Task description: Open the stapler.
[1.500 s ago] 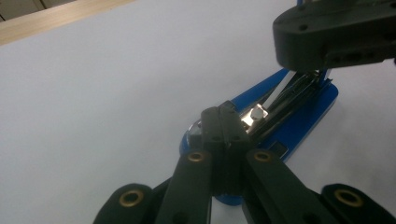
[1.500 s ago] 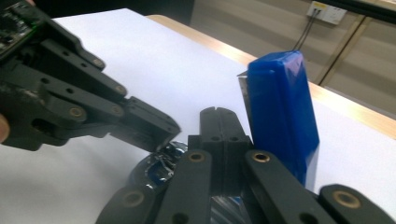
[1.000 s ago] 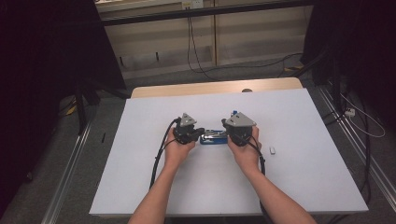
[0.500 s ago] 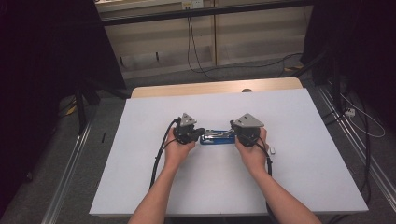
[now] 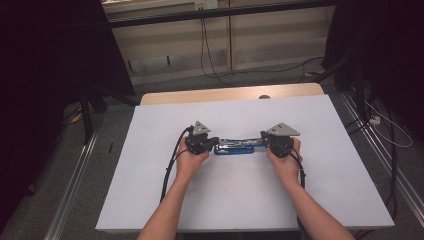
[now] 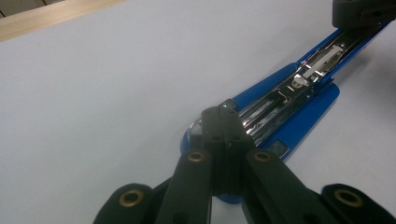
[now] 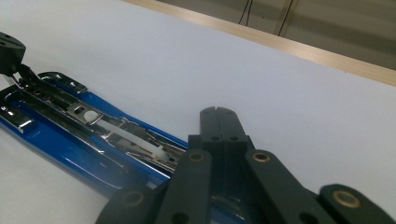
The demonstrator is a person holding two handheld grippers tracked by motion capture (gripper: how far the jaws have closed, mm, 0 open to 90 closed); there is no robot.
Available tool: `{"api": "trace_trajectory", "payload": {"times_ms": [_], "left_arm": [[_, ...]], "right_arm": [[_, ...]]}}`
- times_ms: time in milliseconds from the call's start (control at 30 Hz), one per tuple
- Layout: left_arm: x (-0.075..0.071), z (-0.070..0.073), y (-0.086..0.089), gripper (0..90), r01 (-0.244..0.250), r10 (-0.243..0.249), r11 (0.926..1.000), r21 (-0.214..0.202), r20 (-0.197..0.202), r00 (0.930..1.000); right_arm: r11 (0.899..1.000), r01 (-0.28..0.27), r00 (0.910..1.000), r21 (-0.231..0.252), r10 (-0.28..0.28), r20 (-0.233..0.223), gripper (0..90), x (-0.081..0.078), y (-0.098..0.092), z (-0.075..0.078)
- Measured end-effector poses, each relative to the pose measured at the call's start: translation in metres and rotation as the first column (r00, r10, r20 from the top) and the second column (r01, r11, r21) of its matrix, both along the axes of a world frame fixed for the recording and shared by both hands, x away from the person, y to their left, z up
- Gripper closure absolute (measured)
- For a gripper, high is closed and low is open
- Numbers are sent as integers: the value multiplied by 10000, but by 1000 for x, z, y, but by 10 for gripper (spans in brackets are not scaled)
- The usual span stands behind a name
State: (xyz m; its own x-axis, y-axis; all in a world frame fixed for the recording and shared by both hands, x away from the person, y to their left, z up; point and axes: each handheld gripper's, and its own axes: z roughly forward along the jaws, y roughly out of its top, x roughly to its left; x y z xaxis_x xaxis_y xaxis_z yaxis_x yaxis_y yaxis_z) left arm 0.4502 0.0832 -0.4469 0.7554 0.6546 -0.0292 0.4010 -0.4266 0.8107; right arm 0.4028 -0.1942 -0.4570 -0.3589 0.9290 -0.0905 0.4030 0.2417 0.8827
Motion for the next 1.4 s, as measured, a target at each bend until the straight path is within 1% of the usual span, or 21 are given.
{"api": "trace_trajectory", "payload": {"times_ms": [167,267,300,433,500,600,633,733,767,800,833,867,933,1000,1067,1100,1133,1167,1300,1333,1400], "left_arm": [[-1,1,0,900,-44,44,10000,-60,32,10000],[-1,4,0,900,-67,67,9988,-475,-3,10000],[-1,5,0,900,-55,55,9992,-405,-1,10000],[-1,5,0,900,-123,116,9983,-574,-110,9999],[-1,5,0,900,-81,78,9984,-551,-52,10000],[-1,6,0,873,-173,162,9975,-678,-170,9997],[-2,6,0,853,-232,214,9965,-799,-229,9995],[-2,9,2,816,-284,268,9945,-1006,-172,9995],[-3,11,3,815,-232,210,9940,-1071,-218,9995],[-3,12,4,813,-245,226,9930,-1156,-176,9996],[-4,14,4,781,-257,239,9921,-1231,-157,9996],[-5,16,5,781,-275,256,9910,-1311,-166,9995],[-6,19,7,746,-370,345,9889,-1441,-199,9992],[-7,22,9,721,-444,422,9886,-1436,-179,9989],[-9,23,10,685,-580,558,9859,-1570,-182,9983],[-9,24,12,631,-649,625,9853,-1579,-200,9978],[-10,25,12,609,-783,749,9824,-1698,-263,9968],[-11,26,14,609,-805,769,9828,-1662,-283,9966],[-14,27,19,522,-1046,1002,9777,-1821,-333,9944],[-15,27,20,490,-1063,1021,9792,-1730,-330,9942],[-17,27,23,445,-1032,985,9816,-1607,-369,9945]], "right_arm": [[9999,-86,9999,-88,85,-103,900,1,1,2],[9998,-145,9997,-132,142,-189,900,2,1,2],[9998,-161,9996,-149,158,-218,900,2,1,1],[9997,-207,9994,-127,203,-277,900,1,1,2],[9996,-268,9993,-119,265,-253,900,1,-1,3],[9994,-323,9991,-124,320,-277,900,0,-3,6],[9994,-339,9988,-23,338,-351,900,-1,-5,7],[9994,-335,9987,2,335,-391,900,-3,-8,9],[9994,-353,9987,29,354,-355,900,-4,-9,9],[9993,-365,9985,107,369,-408,886,-5,-10,9],[9991,-401,9982,164,408,-431,878,-7,-12,9],[9991,-401,9982,164,408,-431,878,-7,-12,9],[9988,-475,9977,135,481,-470,871,-10,-13,10],[9987,-492,9976,151,498,-476,851,-12,-14,11],[9984,-525,9976,187,533,-452,841,-13,-15,12],[9982,-566,9974,196,574,-447,823,-15,-15,13],[9982,-566,9974,196,574,-447,823,-15,-15,13],[9982,-597,9974,104,601,-410,809,-16,-16,14],[9981,-616,9973,99,619,-384,735,-20,-18,19],[9983,-590,9977,42,591,-338,727,-21,-19,21],[9983,-576,9977,101,579,-352,676,-23,-21,23]]}}
